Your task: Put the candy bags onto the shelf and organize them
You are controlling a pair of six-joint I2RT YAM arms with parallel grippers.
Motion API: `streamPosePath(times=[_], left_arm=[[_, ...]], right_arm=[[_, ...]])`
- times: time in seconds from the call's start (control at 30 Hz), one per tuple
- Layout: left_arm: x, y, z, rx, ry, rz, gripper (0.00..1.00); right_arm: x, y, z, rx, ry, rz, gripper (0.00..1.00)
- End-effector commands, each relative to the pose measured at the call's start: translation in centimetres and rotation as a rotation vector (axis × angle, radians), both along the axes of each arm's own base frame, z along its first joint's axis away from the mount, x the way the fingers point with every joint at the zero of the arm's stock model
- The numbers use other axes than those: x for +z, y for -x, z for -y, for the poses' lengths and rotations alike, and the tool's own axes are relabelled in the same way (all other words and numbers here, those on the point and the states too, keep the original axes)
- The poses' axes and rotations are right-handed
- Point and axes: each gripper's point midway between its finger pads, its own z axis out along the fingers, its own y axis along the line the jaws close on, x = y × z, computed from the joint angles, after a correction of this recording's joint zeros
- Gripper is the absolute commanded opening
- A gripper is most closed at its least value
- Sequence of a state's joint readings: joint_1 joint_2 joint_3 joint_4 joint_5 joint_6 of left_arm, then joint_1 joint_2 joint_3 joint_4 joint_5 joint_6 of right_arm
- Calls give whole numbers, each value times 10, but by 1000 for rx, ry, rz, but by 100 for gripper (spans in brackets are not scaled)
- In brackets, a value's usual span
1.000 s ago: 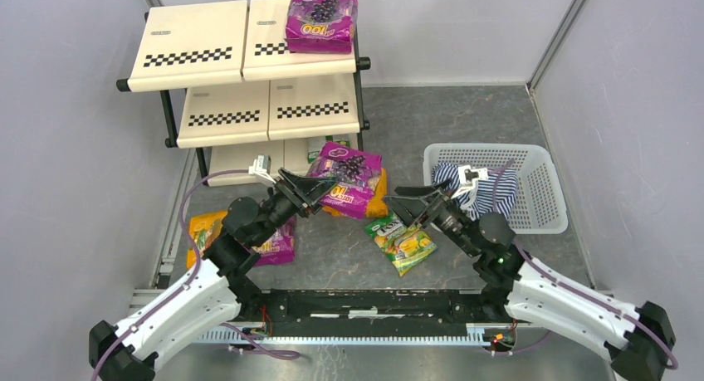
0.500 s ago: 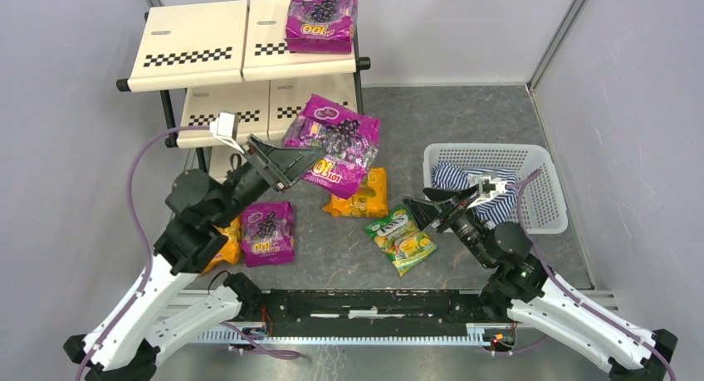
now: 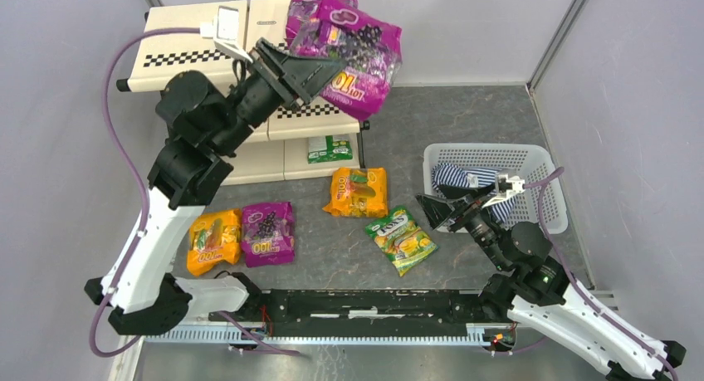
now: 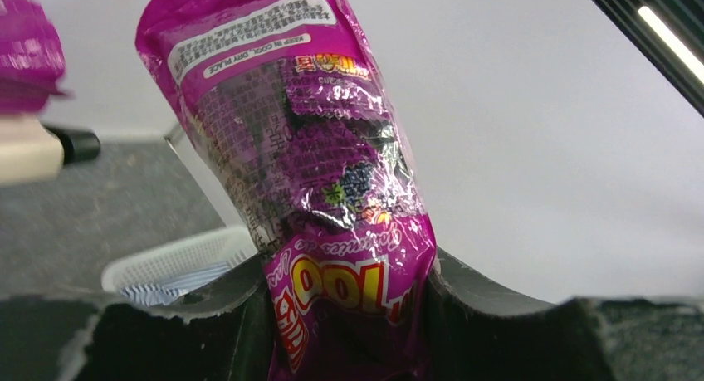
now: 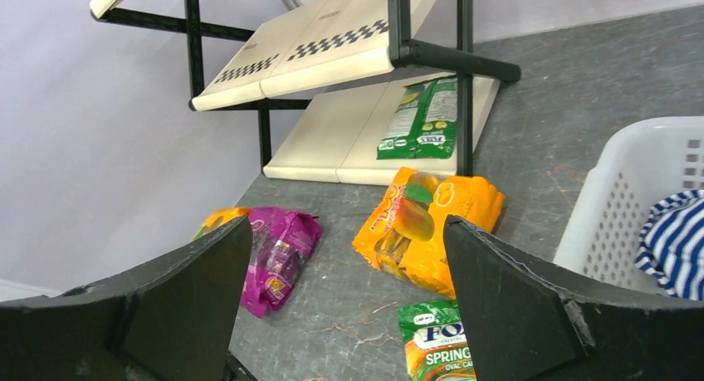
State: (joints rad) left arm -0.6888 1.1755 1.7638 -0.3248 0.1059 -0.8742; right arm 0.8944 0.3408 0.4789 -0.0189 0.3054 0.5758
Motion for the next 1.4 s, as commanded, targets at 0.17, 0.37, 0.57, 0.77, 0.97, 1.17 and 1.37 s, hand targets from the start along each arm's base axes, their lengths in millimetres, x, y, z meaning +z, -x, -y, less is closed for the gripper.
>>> streamPosePath(times=[0.17, 0.37, 0.57, 0.77, 0.97, 1.17, 1.37], left_arm=[[96, -16, -45, 276, 49, 265, 32], [106, -44, -63, 431, -39, 304, 31], [98, -109, -126, 501, -57, 261, 28], [91, -137, -186, 439, -3, 259, 25], [68, -143, -225, 389, 56, 201, 27], [28, -170, -226, 212, 172, 71, 30], [13, -171, -225, 216, 197, 28, 34]], right_arm=[[18, -3, 33, -129, 51, 38, 96], [20, -16, 45, -226, 148, 83, 98], [20, -29, 41, -260, 219, 97, 98], [22, -38, 34, -272, 256, 106, 98], [22, -45, 29, -289, 263, 104, 98], [18, -52, 18, -275, 275, 94, 98], [14, -55, 13, -273, 268, 92, 98]])
